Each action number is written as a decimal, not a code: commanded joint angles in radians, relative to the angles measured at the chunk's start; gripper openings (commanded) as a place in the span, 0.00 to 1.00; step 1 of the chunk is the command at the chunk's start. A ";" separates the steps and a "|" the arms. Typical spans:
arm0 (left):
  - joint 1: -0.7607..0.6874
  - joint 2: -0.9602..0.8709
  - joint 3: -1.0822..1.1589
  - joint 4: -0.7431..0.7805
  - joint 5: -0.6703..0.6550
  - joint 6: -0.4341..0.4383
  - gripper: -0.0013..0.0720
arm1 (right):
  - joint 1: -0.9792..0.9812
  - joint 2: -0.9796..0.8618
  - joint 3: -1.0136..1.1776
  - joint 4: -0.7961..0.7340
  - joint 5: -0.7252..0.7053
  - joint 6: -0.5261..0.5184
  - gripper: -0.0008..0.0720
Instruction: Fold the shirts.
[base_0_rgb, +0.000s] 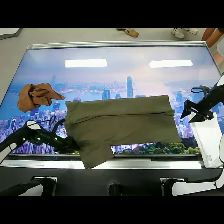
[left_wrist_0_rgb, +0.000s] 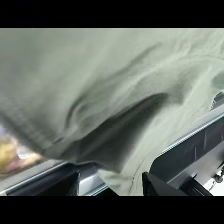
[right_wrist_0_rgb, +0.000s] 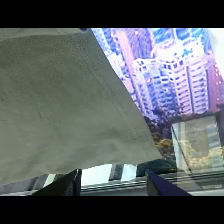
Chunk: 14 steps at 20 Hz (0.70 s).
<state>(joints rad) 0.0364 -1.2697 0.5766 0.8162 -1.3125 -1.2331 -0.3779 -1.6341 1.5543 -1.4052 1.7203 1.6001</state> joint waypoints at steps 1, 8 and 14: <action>-0.061 0.005 -0.023 -0.031 0.082 -0.012 0.63 | 0.001 0.002 -0.003 -0.016 -0.002 -0.004 0.68; -0.113 0.006 -0.029 -0.031 0.163 -0.048 0.06 | -0.006 0.064 -0.263 -0.022 -0.101 -0.045 0.77; -0.113 0.012 -0.029 -0.031 0.161 -0.045 0.06 | -0.006 0.064 -0.399 -0.048 -0.195 -0.057 0.82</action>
<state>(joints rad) -0.0746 -1.2606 0.5488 0.7856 -1.1572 -1.2770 -0.3843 -1.5730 1.2140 -1.4448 1.5734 1.5570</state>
